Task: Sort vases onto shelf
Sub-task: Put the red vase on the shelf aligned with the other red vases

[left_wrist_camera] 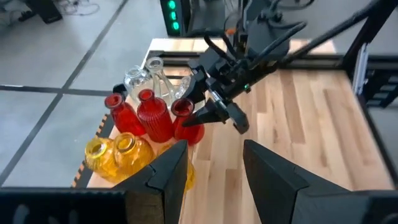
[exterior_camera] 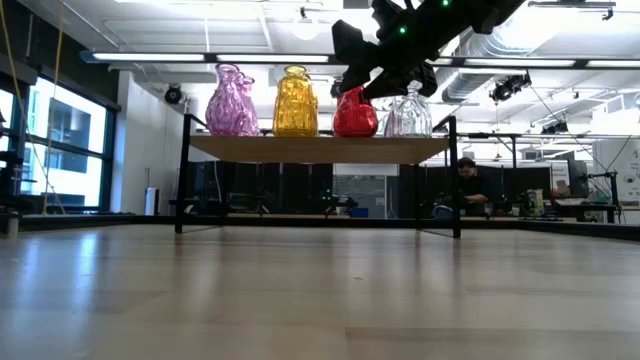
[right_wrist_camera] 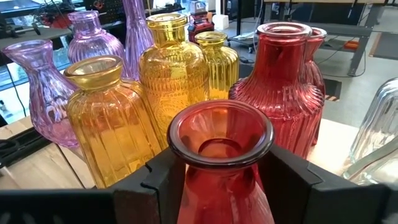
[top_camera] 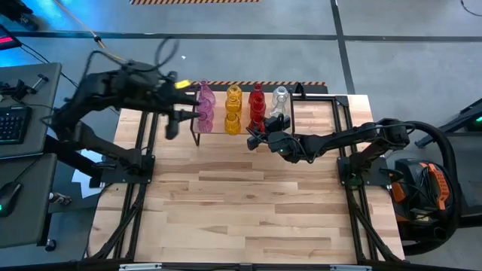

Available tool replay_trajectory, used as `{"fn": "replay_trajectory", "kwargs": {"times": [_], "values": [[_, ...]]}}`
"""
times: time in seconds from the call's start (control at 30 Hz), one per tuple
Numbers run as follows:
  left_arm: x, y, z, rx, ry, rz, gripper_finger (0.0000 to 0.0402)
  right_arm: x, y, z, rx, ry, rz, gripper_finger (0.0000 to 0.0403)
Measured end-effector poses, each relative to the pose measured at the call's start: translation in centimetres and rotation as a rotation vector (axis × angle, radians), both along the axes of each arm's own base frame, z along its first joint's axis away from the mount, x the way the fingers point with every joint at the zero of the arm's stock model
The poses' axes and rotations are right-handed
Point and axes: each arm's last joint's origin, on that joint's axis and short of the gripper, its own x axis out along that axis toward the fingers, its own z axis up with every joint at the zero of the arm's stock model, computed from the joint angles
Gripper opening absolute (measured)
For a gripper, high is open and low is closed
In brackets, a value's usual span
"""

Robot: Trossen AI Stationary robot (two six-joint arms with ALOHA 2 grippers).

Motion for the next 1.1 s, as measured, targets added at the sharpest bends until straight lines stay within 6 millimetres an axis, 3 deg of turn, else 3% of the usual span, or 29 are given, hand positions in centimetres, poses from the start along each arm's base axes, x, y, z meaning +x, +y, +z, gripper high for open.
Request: {"fn": "replay_trajectory", "kwargs": {"times": [0.13, 0.3, 0.87, 1.1], "values": [[-3.0, -0.5, 0.2, -0.031, -0.074, 0.023, 0.0147, 0.0, 0.0, 0.0, 0.0, -0.001, 0.0, 0.0174], [-5.6, -0.9, -1.9, -0.069, -0.145, 0.048, 0.0147, 0.0, -0.1, 0.0, 0.008, 0.003, 0.016, 0.0174], [-8.4, -2.3, -18.6, -0.282, -0.407, 0.007, 0.0147, 0.0, -0.1, -0.1, 0.003, 0.01, -0.002, 0.0185], [-8.6, -2.4, -23.6, -0.288, -0.446, -0.006, 0.0147, 0.0, -0.1, -0.1, 0.013, 0.006, 0.013, 0.0186]]}}
